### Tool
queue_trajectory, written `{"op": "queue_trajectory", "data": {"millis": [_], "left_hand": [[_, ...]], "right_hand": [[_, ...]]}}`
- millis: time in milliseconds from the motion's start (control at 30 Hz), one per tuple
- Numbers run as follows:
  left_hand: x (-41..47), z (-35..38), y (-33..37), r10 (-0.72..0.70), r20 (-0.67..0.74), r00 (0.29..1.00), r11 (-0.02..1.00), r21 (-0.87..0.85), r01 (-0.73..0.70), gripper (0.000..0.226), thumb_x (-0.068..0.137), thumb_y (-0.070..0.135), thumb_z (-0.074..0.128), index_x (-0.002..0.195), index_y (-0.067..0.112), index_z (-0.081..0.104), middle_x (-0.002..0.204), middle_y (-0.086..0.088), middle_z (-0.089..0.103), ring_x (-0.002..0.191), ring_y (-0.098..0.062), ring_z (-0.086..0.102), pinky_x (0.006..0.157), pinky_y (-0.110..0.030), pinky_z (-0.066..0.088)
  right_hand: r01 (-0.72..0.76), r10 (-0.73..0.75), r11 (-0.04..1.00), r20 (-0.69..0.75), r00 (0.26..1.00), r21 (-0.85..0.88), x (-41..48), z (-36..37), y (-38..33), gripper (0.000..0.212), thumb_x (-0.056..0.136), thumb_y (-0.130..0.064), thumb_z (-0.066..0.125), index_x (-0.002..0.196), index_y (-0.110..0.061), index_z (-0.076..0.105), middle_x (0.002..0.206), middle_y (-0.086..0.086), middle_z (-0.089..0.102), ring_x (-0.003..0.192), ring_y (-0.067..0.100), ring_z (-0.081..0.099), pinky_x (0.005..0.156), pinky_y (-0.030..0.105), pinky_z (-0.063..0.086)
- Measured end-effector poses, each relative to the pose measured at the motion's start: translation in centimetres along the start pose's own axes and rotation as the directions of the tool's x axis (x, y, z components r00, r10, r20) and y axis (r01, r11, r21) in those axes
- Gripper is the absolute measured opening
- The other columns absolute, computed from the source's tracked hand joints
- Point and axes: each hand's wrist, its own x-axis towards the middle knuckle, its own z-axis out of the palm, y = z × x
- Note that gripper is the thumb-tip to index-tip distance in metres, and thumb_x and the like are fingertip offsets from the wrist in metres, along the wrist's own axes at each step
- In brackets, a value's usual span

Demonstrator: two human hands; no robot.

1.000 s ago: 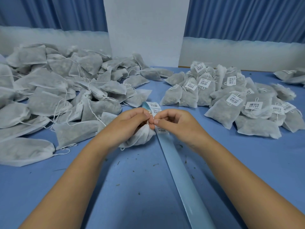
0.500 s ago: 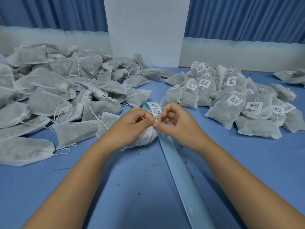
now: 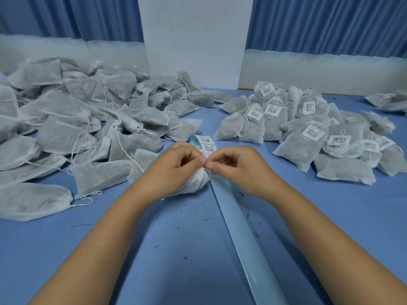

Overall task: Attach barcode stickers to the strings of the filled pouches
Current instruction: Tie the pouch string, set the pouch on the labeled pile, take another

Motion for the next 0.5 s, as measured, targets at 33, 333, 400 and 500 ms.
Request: {"op": "queue_trajectory", "data": {"millis": [33,333,400,500], "left_hand": [[-0.03,-0.03,-0.04,0.007,-0.003,1.000,1.000,0.008,-0.007,0.015,0.095,0.020,0.063,0.086,0.012,0.071,0.101,-0.003,0.064,0.100,-0.008,0.056,0.090,-0.020,0.041],[-0.29,0.04,0.19,0.048,-0.041,0.998,0.998,0.046,-0.047,0.011,0.095,0.017,0.064,0.087,0.021,0.069,0.086,0.004,0.060,0.062,0.003,0.056,0.062,-0.011,0.038],[-0.41,-0.01,0.39,0.021,-0.016,1.000,0.999,-0.027,-0.021,0.011,0.096,0.013,0.063,0.089,0.019,0.070,0.086,0.000,0.064,0.061,0.000,0.062,0.060,-0.011,0.041],[-0.40,0.01,0.50,-0.015,0.013,1.000,0.998,-0.068,0.016,0.014,0.098,0.018,0.059,0.092,0.018,0.071,0.087,-0.003,0.073,0.079,-0.022,0.067,0.068,-0.033,0.050]], "right_hand": [[-0.006,0.006,1.000,0.014,1.000,-0.012,0.01,-0.13,0.03,0.005,0.087,-0.017,0.073,0.090,-0.016,0.077,0.074,-0.010,0.070,0.069,0.004,0.061,0.070,0.017,0.050],[-0.157,0.141,0.983,0.167,0.976,0.089,0.02,-0.86,-0.02,0.012,0.094,-0.019,0.063,0.092,-0.015,0.074,0.078,-0.004,0.065,0.069,0.002,0.054,0.068,0.020,0.046],[-0.160,0.143,0.981,0.148,0.979,0.110,0.08,-0.82,-0.08,0.012,0.093,-0.016,0.063,0.091,-0.017,0.075,0.078,-0.004,0.067,0.069,0.002,0.055,0.067,0.021,0.046],[-0.153,0.138,0.977,0.105,0.985,0.147,0.18,-0.82,-0.12,0.014,0.092,-0.012,0.064,0.085,-0.019,0.074,0.069,-0.010,0.065,0.067,0.003,0.056,0.064,0.020,0.045]]}}
